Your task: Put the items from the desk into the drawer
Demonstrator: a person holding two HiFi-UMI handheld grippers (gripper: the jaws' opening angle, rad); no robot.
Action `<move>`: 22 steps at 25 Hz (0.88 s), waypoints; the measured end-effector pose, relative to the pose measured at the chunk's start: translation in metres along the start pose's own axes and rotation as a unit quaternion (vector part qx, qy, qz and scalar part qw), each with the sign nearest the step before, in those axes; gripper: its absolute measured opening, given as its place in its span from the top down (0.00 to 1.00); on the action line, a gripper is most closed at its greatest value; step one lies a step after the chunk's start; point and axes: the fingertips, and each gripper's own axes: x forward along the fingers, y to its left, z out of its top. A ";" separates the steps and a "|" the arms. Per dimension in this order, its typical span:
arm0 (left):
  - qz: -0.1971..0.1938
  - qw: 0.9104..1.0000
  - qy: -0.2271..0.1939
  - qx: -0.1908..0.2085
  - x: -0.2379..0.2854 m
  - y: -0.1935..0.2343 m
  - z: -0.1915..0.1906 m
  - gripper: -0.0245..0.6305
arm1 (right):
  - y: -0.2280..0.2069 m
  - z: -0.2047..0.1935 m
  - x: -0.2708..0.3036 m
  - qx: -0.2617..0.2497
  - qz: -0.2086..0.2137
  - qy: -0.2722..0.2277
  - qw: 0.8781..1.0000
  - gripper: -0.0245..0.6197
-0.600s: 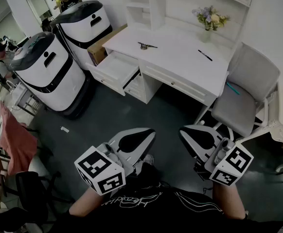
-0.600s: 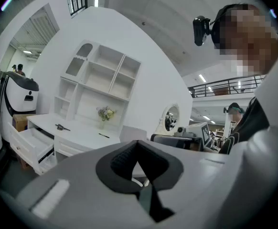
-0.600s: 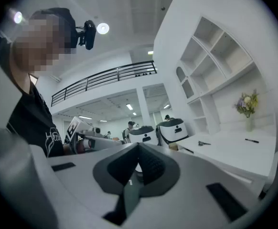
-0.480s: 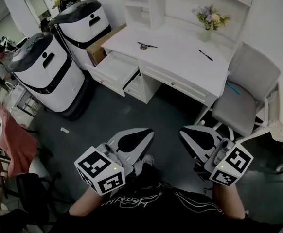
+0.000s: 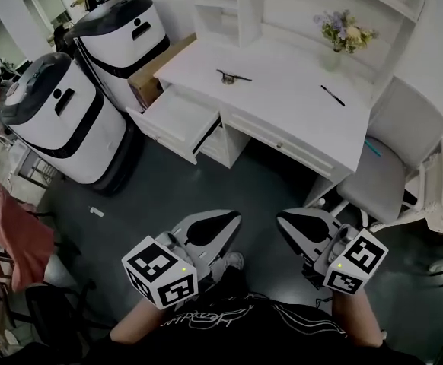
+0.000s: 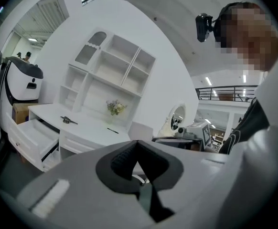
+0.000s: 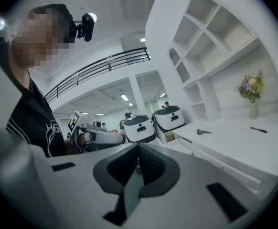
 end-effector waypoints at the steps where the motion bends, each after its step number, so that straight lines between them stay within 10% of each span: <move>1: 0.003 1.000 0.002 -0.004 0.001 0.014 0.003 0.95 | -0.007 -0.002 0.012 0.005 0.001 0.007 1.000 0.95; 22: 0.037 0.999 -0.023 -0.012 0.021 0.207 0.066 0.95 | -0.122 0.049 0.180 -0.023 -0.016 0.035 0.999 0.95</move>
